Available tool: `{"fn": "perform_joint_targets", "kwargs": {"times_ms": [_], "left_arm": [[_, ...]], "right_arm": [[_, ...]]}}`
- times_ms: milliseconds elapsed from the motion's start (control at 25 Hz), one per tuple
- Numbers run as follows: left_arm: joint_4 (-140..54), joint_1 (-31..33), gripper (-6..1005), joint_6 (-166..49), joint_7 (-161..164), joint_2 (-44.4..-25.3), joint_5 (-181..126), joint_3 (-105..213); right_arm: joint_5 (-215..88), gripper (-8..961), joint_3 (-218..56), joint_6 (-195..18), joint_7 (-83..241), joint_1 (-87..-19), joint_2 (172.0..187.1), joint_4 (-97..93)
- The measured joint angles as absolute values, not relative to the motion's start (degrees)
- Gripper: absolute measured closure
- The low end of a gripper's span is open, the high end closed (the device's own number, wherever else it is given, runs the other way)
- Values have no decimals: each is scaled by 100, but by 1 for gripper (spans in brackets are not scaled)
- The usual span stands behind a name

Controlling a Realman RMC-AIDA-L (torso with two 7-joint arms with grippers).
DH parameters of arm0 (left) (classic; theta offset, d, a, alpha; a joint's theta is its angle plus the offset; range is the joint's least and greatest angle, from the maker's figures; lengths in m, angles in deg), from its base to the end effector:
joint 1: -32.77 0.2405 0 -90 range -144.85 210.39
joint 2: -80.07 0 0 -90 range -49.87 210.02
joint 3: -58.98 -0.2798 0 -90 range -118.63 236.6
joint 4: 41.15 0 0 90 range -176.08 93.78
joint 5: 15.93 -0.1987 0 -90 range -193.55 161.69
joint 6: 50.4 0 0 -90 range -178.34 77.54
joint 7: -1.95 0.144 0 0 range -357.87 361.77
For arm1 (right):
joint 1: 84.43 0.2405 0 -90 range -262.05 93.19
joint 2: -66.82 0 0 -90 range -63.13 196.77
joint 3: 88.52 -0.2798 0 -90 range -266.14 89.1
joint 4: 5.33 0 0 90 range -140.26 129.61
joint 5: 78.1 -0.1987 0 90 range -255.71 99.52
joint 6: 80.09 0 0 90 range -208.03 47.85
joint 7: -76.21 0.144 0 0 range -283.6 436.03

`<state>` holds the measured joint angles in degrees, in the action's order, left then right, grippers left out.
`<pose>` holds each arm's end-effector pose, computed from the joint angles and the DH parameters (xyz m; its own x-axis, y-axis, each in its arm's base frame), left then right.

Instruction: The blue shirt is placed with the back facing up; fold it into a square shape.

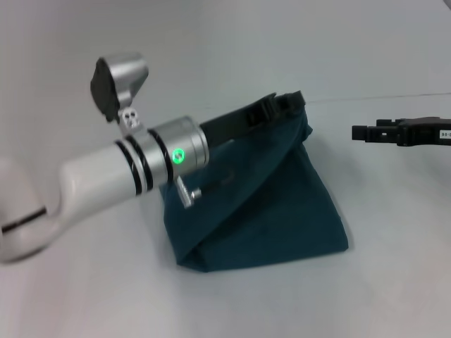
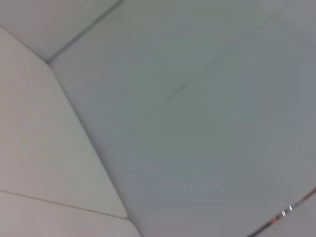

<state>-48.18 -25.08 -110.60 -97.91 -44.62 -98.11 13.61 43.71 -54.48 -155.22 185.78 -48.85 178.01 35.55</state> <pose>-0.1191 0.4197 -0.1138 0.1904 0.7133 0.6745 0.8087 -0.5034 0.3042 0.2991 0.4025 0.0722 0.5781 -0.6041 -0.5485 -0.8080 -0.5172 -0.2820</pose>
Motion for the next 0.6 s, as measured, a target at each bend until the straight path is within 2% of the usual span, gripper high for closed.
{"fn": "perform_joint_targets", "kwargs": {"times_ms": [440,560,600], "left_arm": [[-4513,-2149,850,-12010,-9354,-4464,-9513,1312],[-4788,-1921,607,-12305,-9365,-4464,-9521,1237],[-4894,-1831,572,-12361,-9375,-4462,-9521,1193]], "right_arm": [[4381,120,-5435,-15508,18639,-4906,17803,3515],[4390,121,-5435,-15517,18853,-4910,17793,3513],[4406,122,-5435,-15515,18938,-4911,17785,3518]]}}
